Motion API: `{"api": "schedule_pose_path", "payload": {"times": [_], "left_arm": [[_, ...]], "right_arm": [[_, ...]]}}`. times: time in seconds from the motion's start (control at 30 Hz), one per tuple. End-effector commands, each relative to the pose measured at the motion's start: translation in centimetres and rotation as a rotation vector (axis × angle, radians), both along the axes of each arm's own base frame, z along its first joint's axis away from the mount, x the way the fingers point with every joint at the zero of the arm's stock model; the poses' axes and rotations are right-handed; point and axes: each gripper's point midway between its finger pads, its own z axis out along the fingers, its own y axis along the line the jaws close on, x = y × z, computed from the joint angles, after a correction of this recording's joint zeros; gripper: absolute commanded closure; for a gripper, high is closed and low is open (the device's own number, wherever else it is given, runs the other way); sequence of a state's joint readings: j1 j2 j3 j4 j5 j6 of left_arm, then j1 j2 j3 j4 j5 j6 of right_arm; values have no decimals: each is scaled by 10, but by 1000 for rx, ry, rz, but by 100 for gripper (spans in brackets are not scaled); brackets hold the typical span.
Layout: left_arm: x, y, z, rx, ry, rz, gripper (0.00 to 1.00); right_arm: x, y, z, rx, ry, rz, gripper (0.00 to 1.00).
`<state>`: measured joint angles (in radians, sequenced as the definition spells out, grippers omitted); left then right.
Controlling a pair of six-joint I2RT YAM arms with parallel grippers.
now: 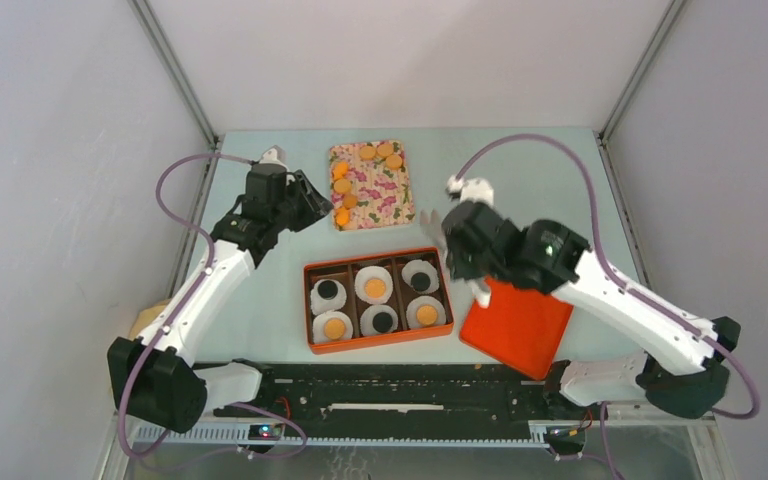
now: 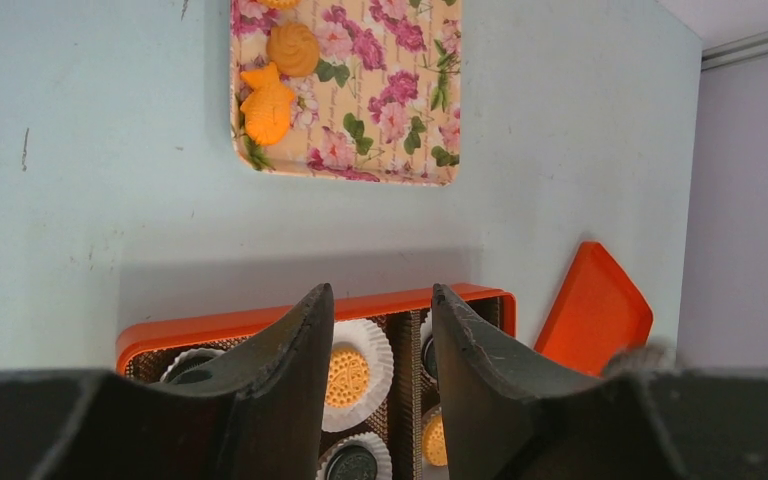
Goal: Pack the cookies
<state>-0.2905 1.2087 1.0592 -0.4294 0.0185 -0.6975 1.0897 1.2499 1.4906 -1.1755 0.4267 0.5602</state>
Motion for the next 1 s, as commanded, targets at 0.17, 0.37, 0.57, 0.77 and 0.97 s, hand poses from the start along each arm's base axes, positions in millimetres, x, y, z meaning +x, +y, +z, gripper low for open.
{"api": "schedule_pose_path", "payload": {"times": [0.17, 0.37, 0.57, 0.77, 0.97], "left_arm": [[2, -7, 4, 63, -60, -61, 60], [-5, -6, -8, 132, -59, -70, 64], [-17, -12, -37, 182, 7, -101, 86], [-31, -26, -57, 200, 65, -153, 89], [-37, -38, -62, 219, 92, -194, 91]], "right_arm": [[213, -29, -14, 49, -103, -278, 61], [324, -35, -76, -11, 12, -317, 61], [388, -52, -124, 18, 65, -362, 61], [377, -70, -178, -22, 168, -358, 60], [362, -78, -215, -62, 270, -360, 54]]}}
